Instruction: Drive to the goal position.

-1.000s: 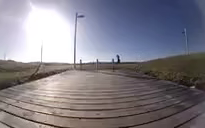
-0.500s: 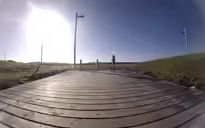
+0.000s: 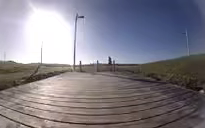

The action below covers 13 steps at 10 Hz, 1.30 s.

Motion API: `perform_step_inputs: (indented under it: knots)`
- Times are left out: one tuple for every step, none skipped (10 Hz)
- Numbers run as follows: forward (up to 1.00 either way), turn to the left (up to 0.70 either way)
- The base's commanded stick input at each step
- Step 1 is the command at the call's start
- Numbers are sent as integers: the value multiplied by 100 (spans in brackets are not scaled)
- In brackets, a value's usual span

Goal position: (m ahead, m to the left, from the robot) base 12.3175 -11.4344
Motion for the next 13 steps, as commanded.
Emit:
perform_step_inputs:
  knots:
    - [70,0]
    - [70,0]
    - [70,0]
    - [70,0]
    - [70,0]
    - [70,0]
    - [70,0]
    - [70,0]
    - [70,0]
    - [70,0]
    - [70,0]
    - [70,0]
    - [70,0]
